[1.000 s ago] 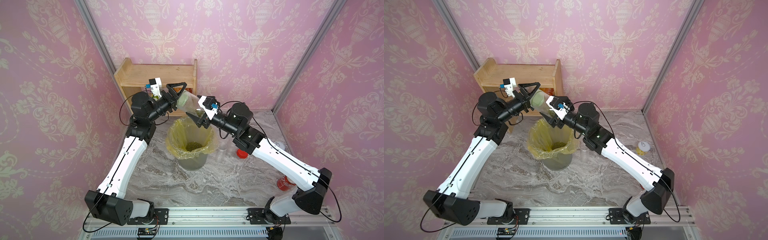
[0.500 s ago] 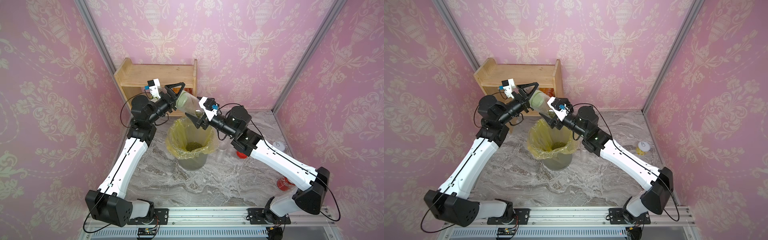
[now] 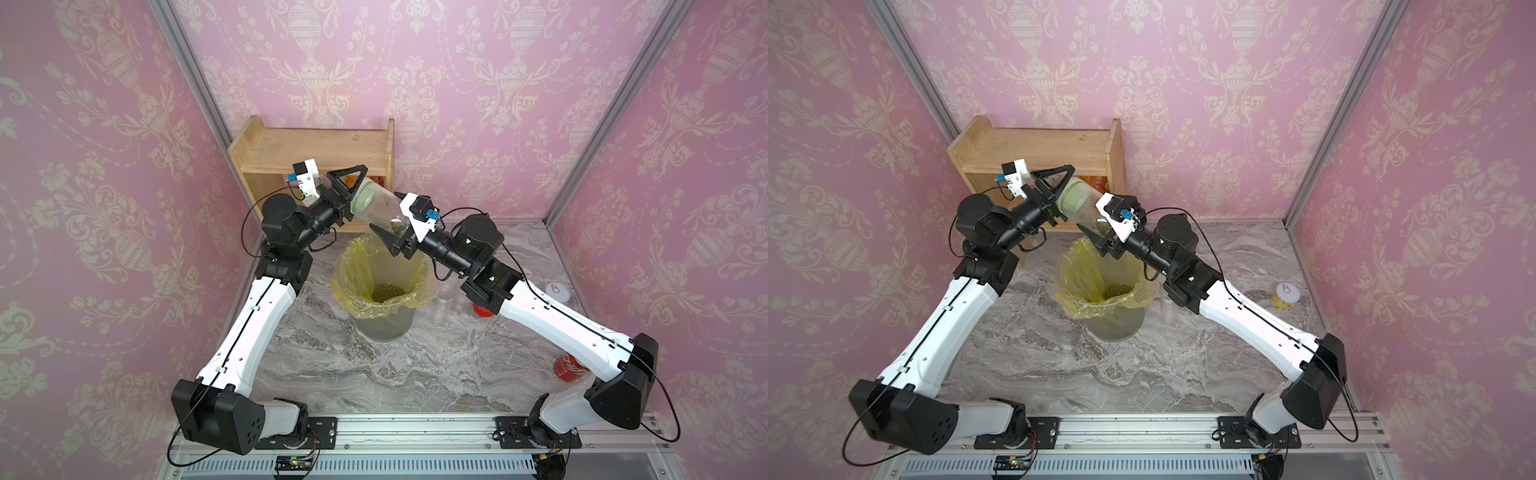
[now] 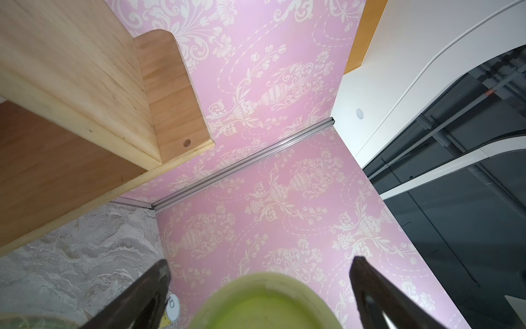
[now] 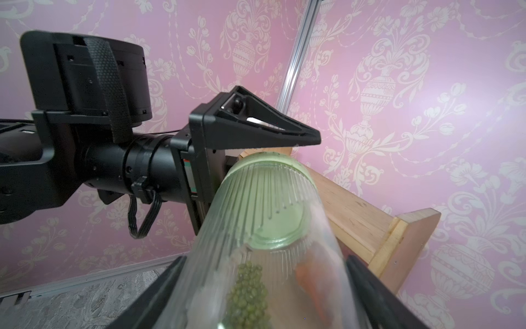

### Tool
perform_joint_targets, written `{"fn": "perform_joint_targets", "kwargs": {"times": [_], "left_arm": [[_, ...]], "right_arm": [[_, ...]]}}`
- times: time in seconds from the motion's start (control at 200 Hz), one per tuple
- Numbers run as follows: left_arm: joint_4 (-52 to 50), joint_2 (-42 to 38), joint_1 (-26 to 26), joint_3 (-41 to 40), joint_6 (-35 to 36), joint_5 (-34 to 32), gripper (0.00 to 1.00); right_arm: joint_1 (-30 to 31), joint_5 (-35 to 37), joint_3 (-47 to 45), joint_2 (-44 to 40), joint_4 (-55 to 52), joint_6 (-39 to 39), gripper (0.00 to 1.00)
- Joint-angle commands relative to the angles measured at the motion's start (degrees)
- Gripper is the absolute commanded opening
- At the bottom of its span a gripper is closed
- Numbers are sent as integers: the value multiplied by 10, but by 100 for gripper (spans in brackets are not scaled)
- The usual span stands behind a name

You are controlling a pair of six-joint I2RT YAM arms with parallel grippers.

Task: Empty moldy mung beans from jars
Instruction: Unscrew the lid from the jar.

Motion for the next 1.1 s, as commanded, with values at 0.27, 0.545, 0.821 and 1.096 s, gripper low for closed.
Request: {"fn": "perform_joint_targets", "kwargs": {"times": [0.27,0.545,0.821,1.096], "left_arm": [[43,-22,9,-20,-27,-4,99],[89,-17,9,-34,-65,0,99],[105,-12,9,-33,-86,1,99],[83,-2,8,-9,-71,5,93]], "right_arm": [[8,-3,-13,-46,90,20,17],[5,-5,-6,-38,100,22,17],[4,-10,10,-23,92,26,17],[-1,-14,23,-8,75,30,17]]}}
